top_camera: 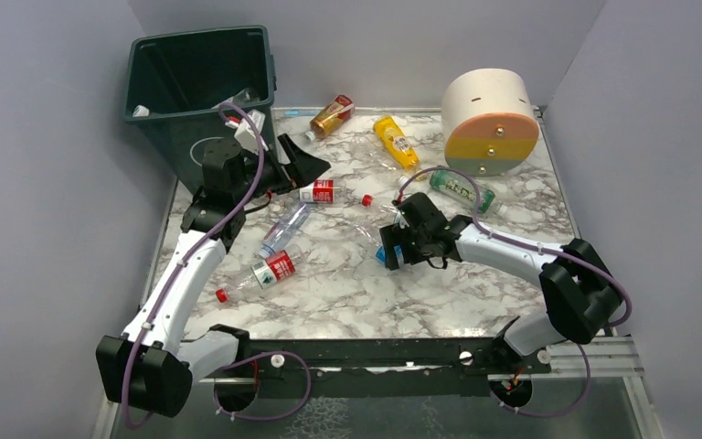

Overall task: Put the plastic bottles in the bin
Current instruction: Pick up the plastic bottle at the center of the board.

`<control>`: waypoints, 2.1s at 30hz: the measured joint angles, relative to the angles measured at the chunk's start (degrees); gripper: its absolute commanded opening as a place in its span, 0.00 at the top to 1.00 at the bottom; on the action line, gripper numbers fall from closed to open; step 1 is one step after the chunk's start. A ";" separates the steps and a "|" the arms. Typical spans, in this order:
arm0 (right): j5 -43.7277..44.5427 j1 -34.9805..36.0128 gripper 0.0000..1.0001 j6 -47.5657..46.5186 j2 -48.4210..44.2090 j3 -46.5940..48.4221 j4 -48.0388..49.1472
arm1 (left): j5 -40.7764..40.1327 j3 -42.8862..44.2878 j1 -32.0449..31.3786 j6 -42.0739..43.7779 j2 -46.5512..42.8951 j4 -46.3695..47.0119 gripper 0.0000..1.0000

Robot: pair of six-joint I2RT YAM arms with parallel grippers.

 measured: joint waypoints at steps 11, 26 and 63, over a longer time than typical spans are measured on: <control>-3.37 0.00 0.44 -0.98 -0.85 -1.03 1.57 | -2.67 -4.09 -4.28 0.28 -0.09 0.00 0.01; -5.38 0.00 0.46 -1.90 -10.03 -0.46 1.01 | -4.72 -5.66 -8.90 0.22 0.11 0.15 0.01; -5.42 0.00 0.47 -1.81 -12.52 9.90 -0.81 | -16.04 -6.10 -19.63 -0.57 3.13 1.31 0.01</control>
